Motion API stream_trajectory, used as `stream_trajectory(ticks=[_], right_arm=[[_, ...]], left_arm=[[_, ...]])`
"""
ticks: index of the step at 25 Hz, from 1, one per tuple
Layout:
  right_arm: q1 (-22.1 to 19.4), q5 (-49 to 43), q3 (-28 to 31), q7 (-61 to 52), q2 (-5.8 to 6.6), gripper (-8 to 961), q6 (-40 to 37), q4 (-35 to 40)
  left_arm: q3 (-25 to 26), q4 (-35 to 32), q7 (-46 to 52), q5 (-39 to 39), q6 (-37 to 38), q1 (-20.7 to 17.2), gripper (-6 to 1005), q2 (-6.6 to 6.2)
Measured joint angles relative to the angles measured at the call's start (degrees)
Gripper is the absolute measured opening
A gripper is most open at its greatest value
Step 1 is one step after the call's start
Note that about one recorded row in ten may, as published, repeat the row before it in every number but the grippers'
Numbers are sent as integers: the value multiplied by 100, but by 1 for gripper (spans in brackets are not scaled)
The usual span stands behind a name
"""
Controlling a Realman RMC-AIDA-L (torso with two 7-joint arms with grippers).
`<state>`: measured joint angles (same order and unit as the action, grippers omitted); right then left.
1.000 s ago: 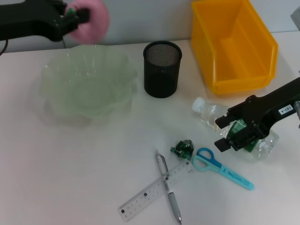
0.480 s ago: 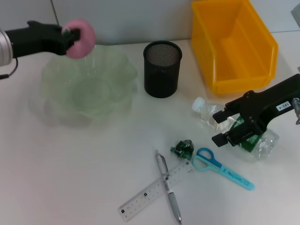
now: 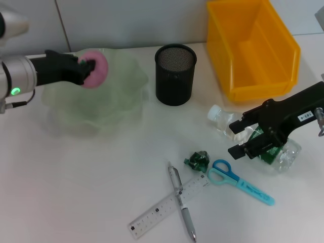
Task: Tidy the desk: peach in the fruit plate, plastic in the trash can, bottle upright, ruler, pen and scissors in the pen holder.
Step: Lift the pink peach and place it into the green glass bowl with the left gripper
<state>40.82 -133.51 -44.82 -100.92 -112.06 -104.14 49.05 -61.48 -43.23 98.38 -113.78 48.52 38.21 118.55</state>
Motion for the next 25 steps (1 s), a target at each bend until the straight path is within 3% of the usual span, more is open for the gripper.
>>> stream_trajectory(ticks=[4, 9, 20, 25], right_arm=[[-17, 1, 0, 26, -9, 763, 10, -1], [-34, 1, -4, 63, -9, 757, 58, -3], [-82, 1, 2, 88, -10, 744, 72, -10], [-92, 2, -1, 90, -13, 738, 91, -10]], left_arm=[[-161, 104, 47, 16, -247, 2, 197, 7], [-165, 126, 50, 23, -280, 5, 380, 0], [-144, 126, 72, 30, -268, -6, 576, 7], [-136, 34, 72, 63, -29, -36, 814, -1]])
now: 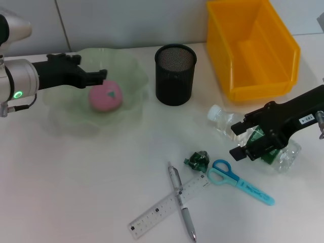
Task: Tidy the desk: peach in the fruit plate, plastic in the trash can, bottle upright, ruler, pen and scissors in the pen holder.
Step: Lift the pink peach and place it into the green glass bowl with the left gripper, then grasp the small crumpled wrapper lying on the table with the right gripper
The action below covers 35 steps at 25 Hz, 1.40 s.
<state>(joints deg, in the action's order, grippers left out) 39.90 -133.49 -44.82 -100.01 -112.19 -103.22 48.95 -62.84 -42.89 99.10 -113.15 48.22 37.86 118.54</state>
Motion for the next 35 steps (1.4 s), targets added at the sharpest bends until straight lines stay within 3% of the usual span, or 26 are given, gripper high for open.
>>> stream_trajectory(ticks=[4, 5, 10, 13, 16, 21, 26, 35], right_arm=[[0, 0, 0, 0, -10, 733, 65, -23], [-1, 0, 0, 0, -10, 732, 66, -28], [-3, -1, 14, -2, 20, 726, 67, -24], [-6, -1, 26, -22, 31, 723, 64, 13], [2, -1, 33, -30, 35, 719, 40, 44], [82, -38, -5, -64, 49, 713, 2, 82], [258, -77, -395, -202, 46, 707, -2, 249], [1111, -937, -1102, -318, -94, 697, 246, 249]], left_arm=[[0, -106, 0, 37, 253, -25, 834, -2], [65, -909, 21, 387, 1688, -422, 839, -32], [437, -1745, 57, 633, 3266, -997, 844, -44], [764, -1876, -2, 642, 4218, -1225, 844, -53], [803, -1862, -238, 605, 4713, -1463, 844, -55], [718, -1618, -685, 510, 4849, -1778, 844, -32], [731, -1165, -1130, 508, 4839, -1799, 843, -37], [765, -904, -1635, 504, 4744, -1802, 843, -34]])
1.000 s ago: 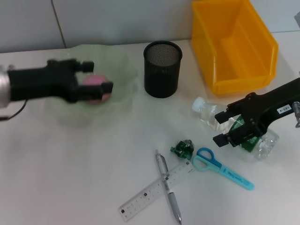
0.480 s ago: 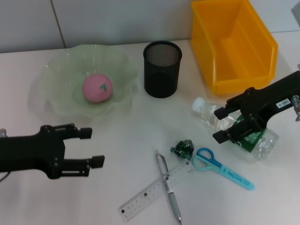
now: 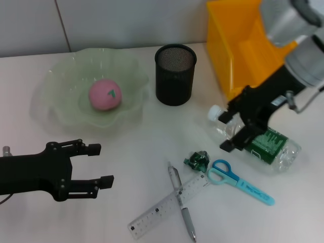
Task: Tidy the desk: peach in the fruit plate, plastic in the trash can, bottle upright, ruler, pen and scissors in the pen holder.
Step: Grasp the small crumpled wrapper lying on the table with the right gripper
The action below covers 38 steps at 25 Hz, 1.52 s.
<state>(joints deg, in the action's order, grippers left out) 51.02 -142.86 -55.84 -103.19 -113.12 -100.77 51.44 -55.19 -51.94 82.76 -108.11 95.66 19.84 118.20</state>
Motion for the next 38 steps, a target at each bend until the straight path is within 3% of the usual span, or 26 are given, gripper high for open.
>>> stream_trajectory(ticks=[5, 15, 26, 38], right_arm=[[336, -281, -351, -19, -202, 691, 344, -112], [519, -572, -1059, -91, -575, 679, 1018, -322], [619, -577, -1454, -76, -609, 666, 1691, -890], [722, -544, -1506, -60, -644, 652, 1980, -1216]], left_arm=[[0, 47, -238, 0, -100, -9, 843, -8], [-6, 343, -604, 1, -205, 72, 843, 7], [-42, 360, -606, 1, -220, 87, 843, 10], [-53, 423, -615, 1, -209, 107, 842, 16]])
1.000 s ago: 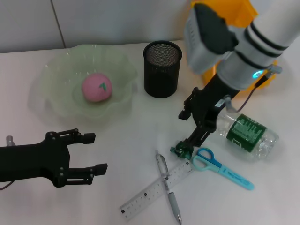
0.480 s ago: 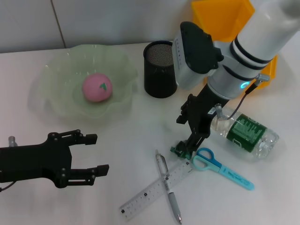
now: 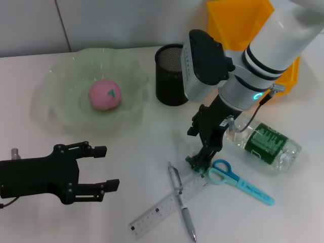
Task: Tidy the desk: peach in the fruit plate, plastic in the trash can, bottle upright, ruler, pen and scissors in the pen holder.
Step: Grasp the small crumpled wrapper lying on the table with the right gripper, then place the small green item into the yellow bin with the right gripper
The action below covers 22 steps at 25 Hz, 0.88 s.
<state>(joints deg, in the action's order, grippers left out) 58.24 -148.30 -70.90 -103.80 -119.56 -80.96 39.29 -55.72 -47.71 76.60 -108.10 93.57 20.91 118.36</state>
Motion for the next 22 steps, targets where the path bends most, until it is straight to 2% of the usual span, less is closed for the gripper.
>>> stream_trajectory(ticks=[9, 15, 22], right_arm=[[-40, 166, -305, -42, -14, 641, 313, -93], [-67, 177, -342, -75, -14, 441, 359, -117], [-171, 184, -345, -72, -1, 295, 306, 86]], left_arm=[[0, -1, -10, 0, -1, 1, 842, -5], [0, -1, -13, 0, 5, 7, 842, -7], [0, -2, -14, 0, 15, 10, 842, -7]])
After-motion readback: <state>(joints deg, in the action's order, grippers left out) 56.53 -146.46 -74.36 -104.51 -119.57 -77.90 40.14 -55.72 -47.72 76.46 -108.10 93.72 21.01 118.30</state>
